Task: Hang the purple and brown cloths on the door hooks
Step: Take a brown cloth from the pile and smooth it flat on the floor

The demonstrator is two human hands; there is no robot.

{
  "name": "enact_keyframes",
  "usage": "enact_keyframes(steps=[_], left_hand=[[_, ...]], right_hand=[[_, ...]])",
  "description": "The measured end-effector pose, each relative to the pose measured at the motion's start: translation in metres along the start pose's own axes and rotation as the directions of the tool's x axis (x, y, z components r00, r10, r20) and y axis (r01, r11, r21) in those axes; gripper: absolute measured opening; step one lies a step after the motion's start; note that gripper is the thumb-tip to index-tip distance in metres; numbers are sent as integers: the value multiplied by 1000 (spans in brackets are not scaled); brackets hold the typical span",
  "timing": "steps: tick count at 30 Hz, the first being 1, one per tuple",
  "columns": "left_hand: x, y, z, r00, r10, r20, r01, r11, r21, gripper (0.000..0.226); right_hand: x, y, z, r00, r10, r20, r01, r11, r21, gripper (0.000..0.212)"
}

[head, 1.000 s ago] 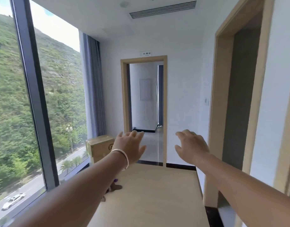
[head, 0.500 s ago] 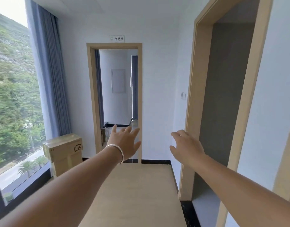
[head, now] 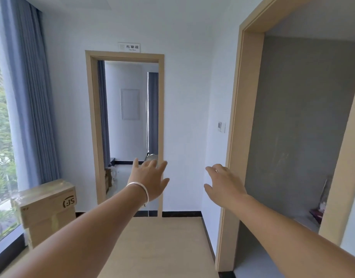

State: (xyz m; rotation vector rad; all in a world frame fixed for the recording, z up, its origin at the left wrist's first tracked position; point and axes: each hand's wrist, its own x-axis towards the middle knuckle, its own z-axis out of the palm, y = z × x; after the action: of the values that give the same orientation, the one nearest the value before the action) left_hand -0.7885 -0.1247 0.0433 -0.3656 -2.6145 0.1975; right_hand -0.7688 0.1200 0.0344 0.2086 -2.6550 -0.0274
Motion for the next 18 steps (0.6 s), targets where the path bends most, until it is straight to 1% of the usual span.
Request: enact_keyframes(steps=[6, 10, 13, 18], left_hand=[[69, -3, 51, 1000, 25, 13, -25, 1000, -9, 56], [124, -5, 84, 999, 22, 24, -22, 999, 28, 57], [171, -7, 104, 999, -5, 40, 3, 998, 64, 59], [249, -3, 136, 998, -46, 50, 41, 995, 87, 57]], right_hand=[[68, 27, 50, 999, 23, 41, -22, 1000, -9, 50], [127, 47, 86, 1000, -1, 28, 1, 1000, 12, 51], [176, 64, 110, 999, -27, 25, 26, 998, 54, 52], [255, 100, 144, 998, -65, 11, 64, 996, 69, 51]])
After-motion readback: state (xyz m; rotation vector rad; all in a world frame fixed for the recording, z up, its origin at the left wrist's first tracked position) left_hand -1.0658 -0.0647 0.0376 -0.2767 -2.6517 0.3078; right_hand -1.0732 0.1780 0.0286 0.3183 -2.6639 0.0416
